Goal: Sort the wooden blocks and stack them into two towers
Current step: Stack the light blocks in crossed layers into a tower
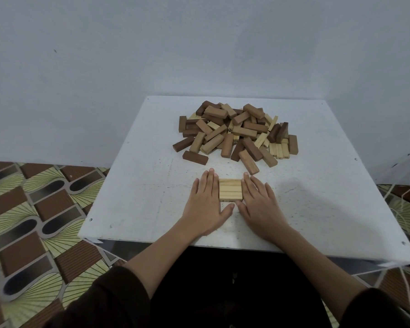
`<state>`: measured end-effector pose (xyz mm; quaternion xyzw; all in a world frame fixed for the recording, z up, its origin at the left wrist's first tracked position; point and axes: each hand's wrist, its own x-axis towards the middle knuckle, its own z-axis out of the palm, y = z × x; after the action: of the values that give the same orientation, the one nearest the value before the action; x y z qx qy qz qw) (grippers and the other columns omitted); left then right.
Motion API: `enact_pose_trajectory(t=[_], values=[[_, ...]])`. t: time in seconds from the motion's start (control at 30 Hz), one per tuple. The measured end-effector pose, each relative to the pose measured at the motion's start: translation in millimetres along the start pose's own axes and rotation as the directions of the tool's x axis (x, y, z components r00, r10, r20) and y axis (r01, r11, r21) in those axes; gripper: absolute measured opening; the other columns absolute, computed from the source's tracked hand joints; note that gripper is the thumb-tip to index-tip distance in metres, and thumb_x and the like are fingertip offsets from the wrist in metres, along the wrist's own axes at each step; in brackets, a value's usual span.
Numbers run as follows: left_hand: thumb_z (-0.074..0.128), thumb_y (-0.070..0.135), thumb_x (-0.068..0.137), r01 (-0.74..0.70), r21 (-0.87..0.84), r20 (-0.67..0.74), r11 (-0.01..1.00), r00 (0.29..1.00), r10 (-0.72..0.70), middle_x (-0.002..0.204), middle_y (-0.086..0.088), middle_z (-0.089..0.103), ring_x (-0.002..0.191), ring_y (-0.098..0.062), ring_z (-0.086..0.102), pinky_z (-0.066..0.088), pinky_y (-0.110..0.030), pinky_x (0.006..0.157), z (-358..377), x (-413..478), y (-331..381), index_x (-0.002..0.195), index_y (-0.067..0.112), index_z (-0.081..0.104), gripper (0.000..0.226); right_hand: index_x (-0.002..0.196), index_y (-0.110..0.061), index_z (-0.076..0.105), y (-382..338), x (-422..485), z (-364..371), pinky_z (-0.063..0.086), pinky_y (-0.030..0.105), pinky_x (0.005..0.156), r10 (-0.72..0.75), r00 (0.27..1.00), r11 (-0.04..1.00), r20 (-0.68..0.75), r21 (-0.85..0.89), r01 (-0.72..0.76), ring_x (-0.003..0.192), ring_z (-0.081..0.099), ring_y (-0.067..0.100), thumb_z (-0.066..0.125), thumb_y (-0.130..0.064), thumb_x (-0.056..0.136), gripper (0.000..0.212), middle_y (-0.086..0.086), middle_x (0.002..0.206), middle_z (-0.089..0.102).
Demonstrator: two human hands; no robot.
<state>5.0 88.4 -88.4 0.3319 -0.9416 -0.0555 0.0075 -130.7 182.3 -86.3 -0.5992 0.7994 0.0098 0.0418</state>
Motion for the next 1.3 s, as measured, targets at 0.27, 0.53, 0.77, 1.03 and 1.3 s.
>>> enact_pose_trajectory(t=[0.27, 0.53, 0.77, 1.03, 1.3], values=[[-0.006, 0.067, 0.076, -0.007, -0.044, -0.012, 0.999, 1.0, 0.006, 0.158, -0.014, -0.006, 0.146, -0.024, -0.006, -0.006, -0.036, 0.116, 2, 0, -1, 0.149, 0.001, -0.003, 0.099, 0.15, -0.008, -0.001, 1, -1, 0, 0.003, 0.04, 0.117, -0.014, 1.0, 0.999, -0.011, 0.035, 0.014, 0.146, 0.001, 0.019, -0.016, -0.051, 0.078, 0.085, 0.006, 0.159, -0.003], [-0.008, 0.067, 0.074, -0.006, -0.039, 0.012, 0.999, 1.0, 0.006, 0.158, -0.013, -0.008, 0.146, -0.023, -0.009, -0.009, -0.035, 0.115, 2, 1, -2, 0.149, 0.001, -0.006, 0.1, 0.15, -0.009, -0.002, 1, -1, 2, 0.001, 0.039, 0.117, -0.021, 1.0, 0.999, -0.011, 0.044, 0.021, 0.145, -0.001, 0.018, -0.019, -0.05, 0.077, 0.086, 0.004, 0.159, -0.005], [0.052, 0.04, 0.091, -0.091, -0.529, 0.11, 0.844, 0.978, 0.175, 0.149, 0.004, 0.024, 0.139, -0.014, 0.015, 0.02, -0.034, 0.113, -27, -4, -38, 0.144, 0.011, 0.023, 0.067, 0.146, -0.015, 0.031, 21, 1, -20, 0.028, 0.026, 0.104, 0.084, 0.961, 0.823, -0.263, 0.562, 0.082, 0.126, 0.038, 0.015, 0.022, -0.032, 0.097, 0.052, 0.003, 0.138, 0.045], [0.047, 0.01, 0.093, -0.104, -0.558, -0.14, 0.823, 0.99, 0.03, 0.116, 0.001, 0.053, 0.097, -0.006, 0.048, 0.041, -0.02, 0.083, -57, 48, -37, 0.117, 0.01, 0.056, 0.026, 0.095, 0.001, 0.067, 78, 86, -51, 0.037, 0.029, 0.083, 0.203, 0.893, 0.859, -0.403, 0.51, 0.035, 0.104, 0.053, 0.033, 0.054, 0.008, 0.083, 0.02, 0.014, 0.104, 0.064], [0.049, 0.005, 0.091, -0.221, -0.515, -0.194, 0.828, 0.971, 0.139, 0.103, -0.003, 0.054, 0.098, -0.012, 0.046, 0.041, -0.028, 0.085, -57, 88, -7, 0.106, 0.007, 0.059, 0.019, 0.11, -0.006, 0.062, 94, 121, -56, 0.038, 0.037, 0.083, 0.037, 0.965, 0.986, -0.261, 0.168, 0.007, 0.108, 0.044, 0.027, 0.053, -0.003, 0.084, 0.027, 0.006, 0.124, 0.055]])
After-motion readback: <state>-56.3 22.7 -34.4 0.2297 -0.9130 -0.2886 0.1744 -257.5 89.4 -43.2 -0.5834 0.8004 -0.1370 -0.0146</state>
